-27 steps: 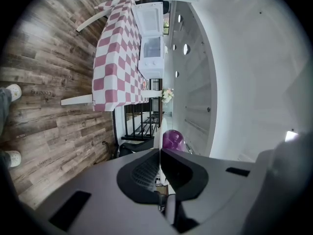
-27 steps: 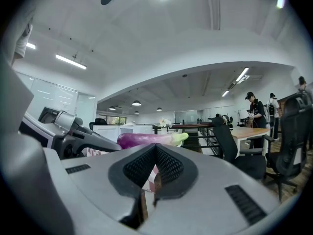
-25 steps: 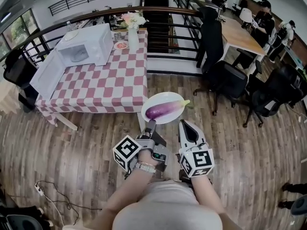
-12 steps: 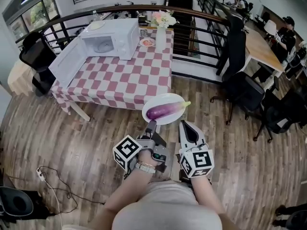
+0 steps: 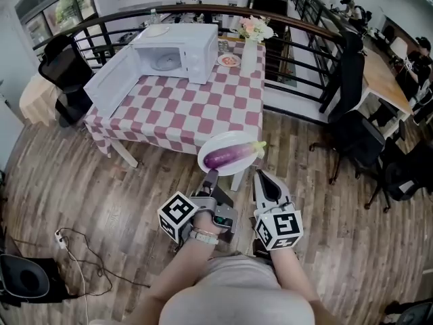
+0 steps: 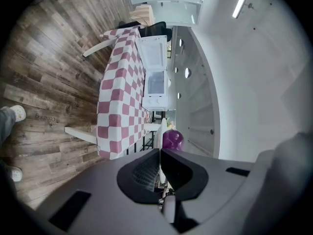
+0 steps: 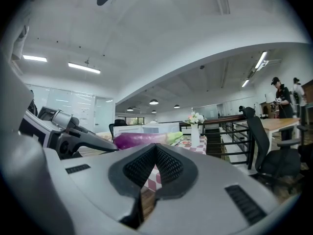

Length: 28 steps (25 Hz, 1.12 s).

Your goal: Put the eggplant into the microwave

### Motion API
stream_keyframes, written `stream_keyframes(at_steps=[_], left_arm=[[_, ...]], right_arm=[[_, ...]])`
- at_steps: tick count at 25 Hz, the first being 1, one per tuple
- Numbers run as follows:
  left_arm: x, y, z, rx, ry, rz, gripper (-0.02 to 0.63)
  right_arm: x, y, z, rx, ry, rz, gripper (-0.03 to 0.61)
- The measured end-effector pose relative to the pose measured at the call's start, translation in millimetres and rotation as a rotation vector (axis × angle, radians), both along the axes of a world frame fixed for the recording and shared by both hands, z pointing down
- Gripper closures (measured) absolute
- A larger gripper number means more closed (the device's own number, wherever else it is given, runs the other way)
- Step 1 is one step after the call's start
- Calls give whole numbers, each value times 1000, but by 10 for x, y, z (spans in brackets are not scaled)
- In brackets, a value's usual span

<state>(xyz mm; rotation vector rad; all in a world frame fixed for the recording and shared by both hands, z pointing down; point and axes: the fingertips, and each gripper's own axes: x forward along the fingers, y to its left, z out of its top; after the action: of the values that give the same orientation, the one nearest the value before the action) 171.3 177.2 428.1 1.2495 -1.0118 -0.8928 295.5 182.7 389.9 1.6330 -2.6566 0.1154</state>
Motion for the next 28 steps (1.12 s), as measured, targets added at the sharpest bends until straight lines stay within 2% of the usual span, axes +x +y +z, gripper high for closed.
stream_keyframes(at_steps=[15,19,28], left_arm=[[-849,-284,52,-3,3,-48,600],[-1034,-390,62,-2,-6,-46,601],[-1419,-573,87,-7,-12,-58,601]], right_arm=[[-933,-338,114,-24,9,-79,555],[-1125,-433,196,-53,3,-87,554],[-1515,-681,176,-47,-13,-111,554]])
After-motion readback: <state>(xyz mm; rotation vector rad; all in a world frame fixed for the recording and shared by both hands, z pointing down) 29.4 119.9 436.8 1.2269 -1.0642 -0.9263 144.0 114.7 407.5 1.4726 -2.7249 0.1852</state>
